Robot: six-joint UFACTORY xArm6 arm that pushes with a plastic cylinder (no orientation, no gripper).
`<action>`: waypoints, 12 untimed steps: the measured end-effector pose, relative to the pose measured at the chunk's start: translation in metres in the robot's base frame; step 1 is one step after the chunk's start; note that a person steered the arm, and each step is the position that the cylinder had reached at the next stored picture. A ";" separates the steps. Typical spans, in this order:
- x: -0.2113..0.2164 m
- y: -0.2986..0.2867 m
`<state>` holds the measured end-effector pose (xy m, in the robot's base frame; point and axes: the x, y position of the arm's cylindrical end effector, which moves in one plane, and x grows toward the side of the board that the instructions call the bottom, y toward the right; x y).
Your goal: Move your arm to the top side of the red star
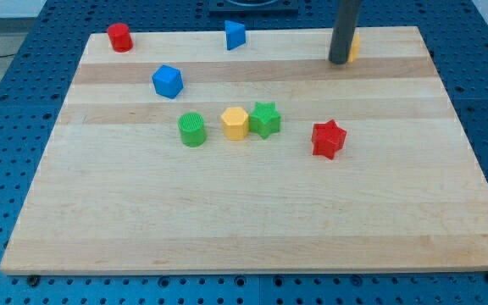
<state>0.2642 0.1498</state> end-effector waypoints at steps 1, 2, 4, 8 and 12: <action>-0.023 0.019; -0.039 0.031; -0.019 -0.027; 0.004 -0.068; 0.017 -0.071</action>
